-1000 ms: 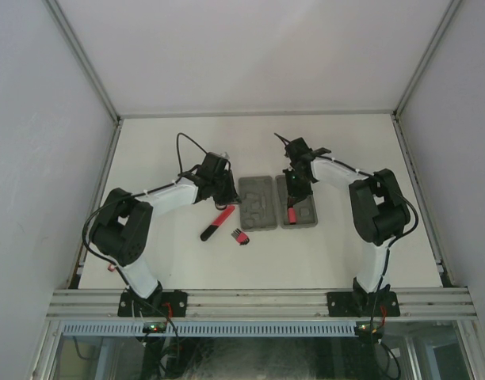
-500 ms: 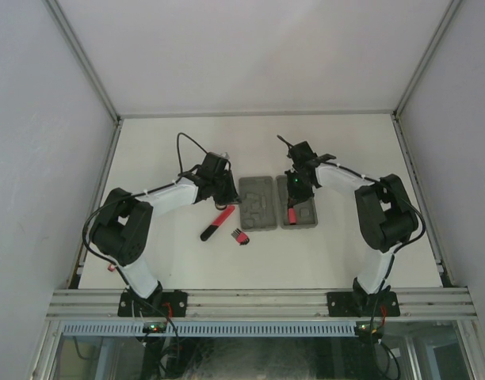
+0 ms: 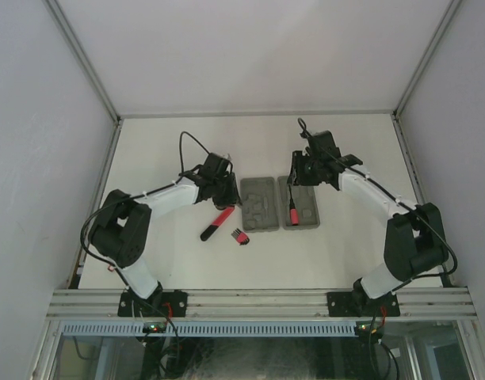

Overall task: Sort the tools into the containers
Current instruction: Place the screwdriver in the storage box.

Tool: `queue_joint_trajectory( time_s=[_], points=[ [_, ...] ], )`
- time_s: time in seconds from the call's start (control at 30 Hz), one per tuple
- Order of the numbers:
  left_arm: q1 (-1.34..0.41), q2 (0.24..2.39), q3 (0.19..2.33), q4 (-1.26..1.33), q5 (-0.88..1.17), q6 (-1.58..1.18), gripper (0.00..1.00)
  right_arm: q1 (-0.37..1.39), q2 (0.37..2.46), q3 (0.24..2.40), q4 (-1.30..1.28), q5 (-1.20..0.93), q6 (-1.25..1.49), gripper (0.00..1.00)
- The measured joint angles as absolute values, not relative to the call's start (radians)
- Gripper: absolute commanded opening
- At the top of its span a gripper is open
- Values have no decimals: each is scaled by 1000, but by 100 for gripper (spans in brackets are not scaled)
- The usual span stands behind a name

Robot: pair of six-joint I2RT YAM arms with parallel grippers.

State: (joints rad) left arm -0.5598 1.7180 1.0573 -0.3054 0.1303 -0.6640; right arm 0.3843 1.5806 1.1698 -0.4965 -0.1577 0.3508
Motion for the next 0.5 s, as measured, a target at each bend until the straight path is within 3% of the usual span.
queue_joint_trajectory(
  time_s=[0.5],
  points=[
    [-420, 1456, 1019, -418, -80, -644, 34, 368, 1428, 986, -438, -124, 351, 51]
  ],
)
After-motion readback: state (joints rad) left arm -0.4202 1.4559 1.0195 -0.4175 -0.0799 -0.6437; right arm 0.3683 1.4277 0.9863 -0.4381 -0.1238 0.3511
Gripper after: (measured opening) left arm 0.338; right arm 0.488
